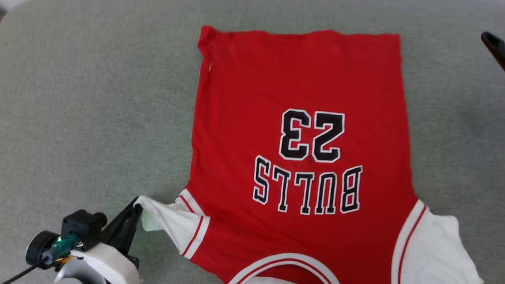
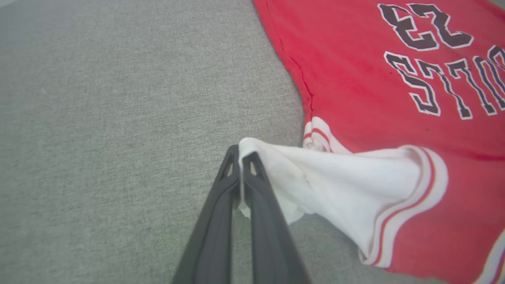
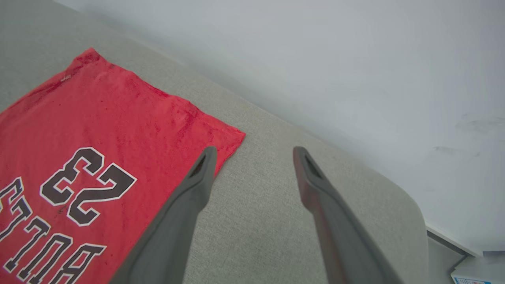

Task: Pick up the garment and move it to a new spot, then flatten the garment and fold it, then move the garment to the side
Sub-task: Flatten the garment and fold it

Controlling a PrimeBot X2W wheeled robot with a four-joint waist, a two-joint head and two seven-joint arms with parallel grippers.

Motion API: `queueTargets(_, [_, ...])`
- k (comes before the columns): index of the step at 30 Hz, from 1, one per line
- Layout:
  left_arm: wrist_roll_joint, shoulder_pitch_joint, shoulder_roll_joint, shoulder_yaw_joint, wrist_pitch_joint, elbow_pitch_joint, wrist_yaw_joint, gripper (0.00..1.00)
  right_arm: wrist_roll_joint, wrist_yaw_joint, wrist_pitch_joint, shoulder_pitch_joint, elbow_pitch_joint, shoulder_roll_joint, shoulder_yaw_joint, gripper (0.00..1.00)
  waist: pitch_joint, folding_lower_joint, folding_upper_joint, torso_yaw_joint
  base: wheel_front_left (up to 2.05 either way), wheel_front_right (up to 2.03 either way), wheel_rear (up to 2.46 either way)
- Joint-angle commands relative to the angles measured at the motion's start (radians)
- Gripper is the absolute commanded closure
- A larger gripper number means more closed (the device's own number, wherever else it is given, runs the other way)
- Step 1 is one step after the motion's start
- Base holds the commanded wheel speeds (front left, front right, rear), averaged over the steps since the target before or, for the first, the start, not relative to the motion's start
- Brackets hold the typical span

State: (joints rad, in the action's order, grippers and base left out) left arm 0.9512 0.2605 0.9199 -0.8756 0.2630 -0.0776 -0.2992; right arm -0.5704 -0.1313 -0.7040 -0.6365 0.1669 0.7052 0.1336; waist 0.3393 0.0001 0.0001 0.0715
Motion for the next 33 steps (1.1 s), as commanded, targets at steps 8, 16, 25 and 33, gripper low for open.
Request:
queueTargets(8, [-0.074,0.079,-0.065,0.030,0.002,-0.021,0.020,1.00,-0.048,0.001,-0.507,-0.397,-0.259,-0.001,0.118,0.00,0.193,-0.0001,-0.0001,0.132,0.00,0.00,0.00])
queueTargets(16, [-0.158,0.146,-0.144,0.033,0.002,-0.020,0.047,1.00,0.040,0.001,-0.714,-0.541,-0.437,-0.057,0.114,0.00,0.314,-0.0001,-0.0001,0.233,0.00,0.00,0.00])
queueTargets(25, [-0.203,0.170,-0.166,0.031,-0.007,-0.012,0.038,1.00,0.040,0.001,-0.662,-0.377,-0.474,-0.066,0.130,1.00,0.343,-0.0001,-0.0001,0.244,0.00,0.00,0.00])
queueTargets(33, [-0.189,0.113,-0.143,0.037,-0.001,-0.019,0.009,1.00,-0.034,0.001,-0.509,-0.418,-0.400,-0.025,0.166,1.00,0.195,-0.0001,-0.0001,0.180,0.00,0.00,0.00])
